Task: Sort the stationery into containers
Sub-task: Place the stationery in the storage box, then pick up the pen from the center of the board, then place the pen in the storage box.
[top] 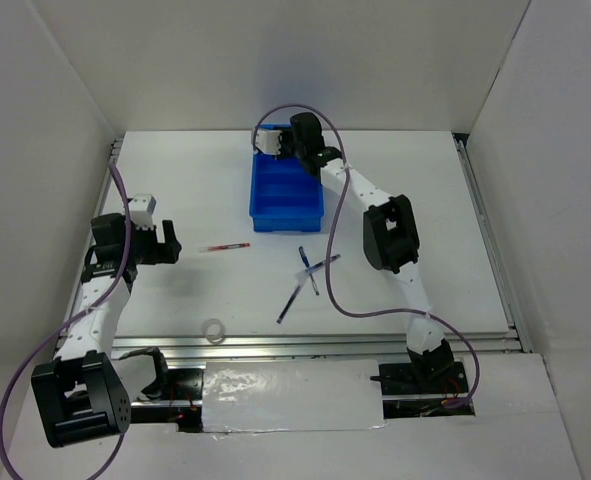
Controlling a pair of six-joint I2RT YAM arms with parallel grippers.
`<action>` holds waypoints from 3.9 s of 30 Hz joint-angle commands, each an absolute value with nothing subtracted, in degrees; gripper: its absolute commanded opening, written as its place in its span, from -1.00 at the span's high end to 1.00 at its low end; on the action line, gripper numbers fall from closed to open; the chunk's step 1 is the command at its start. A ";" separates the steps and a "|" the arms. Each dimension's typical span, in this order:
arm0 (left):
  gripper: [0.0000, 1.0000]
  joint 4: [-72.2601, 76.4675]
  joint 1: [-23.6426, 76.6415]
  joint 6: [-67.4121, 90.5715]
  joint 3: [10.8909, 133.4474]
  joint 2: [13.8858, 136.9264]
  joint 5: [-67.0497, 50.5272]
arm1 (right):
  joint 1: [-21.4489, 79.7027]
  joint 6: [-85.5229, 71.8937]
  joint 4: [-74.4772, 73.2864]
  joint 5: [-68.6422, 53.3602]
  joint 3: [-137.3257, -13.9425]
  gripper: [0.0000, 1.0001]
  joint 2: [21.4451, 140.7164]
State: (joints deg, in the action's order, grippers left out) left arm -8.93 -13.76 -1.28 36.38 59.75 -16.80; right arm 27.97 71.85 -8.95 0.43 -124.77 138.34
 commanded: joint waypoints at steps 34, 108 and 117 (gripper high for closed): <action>-0.98 -8.43 -13.97 -5.79 37.97 57.93 -26.00 | 25.13 70.17 -0.26 -2.99 -129.57 -0.21 139.32; 1.00 -32.66 14.13 -53.89 96.50 96.31 -20.31 | 4.83 15.73 -34.45 -25.84 -70.75 -0.91 73.12; 1.00 -17.67 19.51 -50.10 114.50 118.98 -13.98 | 3.96 15.38 -33.58 -25.66 -68.47 -0.91 72.51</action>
